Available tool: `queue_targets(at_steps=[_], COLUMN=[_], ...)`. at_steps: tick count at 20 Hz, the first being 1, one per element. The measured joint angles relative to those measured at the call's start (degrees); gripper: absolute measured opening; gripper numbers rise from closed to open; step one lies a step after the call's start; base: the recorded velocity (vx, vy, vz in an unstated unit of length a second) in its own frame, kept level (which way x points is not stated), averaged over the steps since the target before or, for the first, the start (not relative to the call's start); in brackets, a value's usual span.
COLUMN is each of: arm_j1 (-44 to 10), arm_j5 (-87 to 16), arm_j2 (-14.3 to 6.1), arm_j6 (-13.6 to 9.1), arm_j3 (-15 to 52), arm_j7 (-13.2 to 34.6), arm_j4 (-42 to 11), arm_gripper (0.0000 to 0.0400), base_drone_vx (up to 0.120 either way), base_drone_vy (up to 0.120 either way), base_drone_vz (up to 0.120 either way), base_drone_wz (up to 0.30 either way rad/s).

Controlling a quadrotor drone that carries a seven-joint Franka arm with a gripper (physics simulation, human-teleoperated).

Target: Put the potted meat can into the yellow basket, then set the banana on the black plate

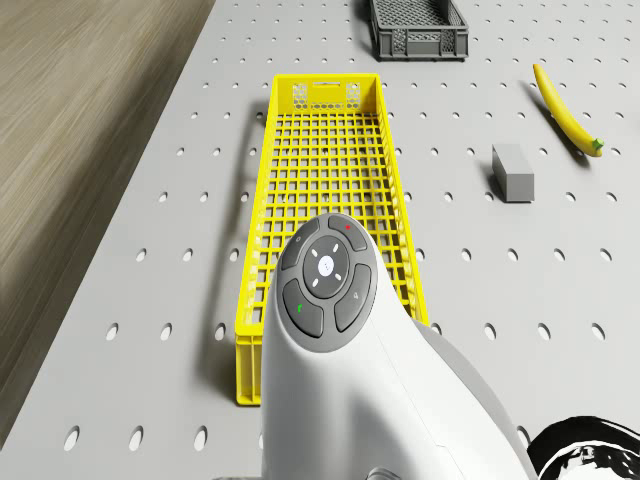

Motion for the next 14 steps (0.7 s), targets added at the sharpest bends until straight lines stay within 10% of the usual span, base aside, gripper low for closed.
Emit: queue_targets(at_steps=[14], arm_j1=[-0.42], arm_j5=[2.15], arm_j2=[-1.10], arm_j6=[0.47], arm_j3=[1.92], arm_j7=[0.53], arm_j4=[-0.27], arm_gripper=[0.0290], base_drone_vx=[0.120], base_drone_vy=[0.000], base_drone_vz=[0.017], base_drone_wz=[0.000])
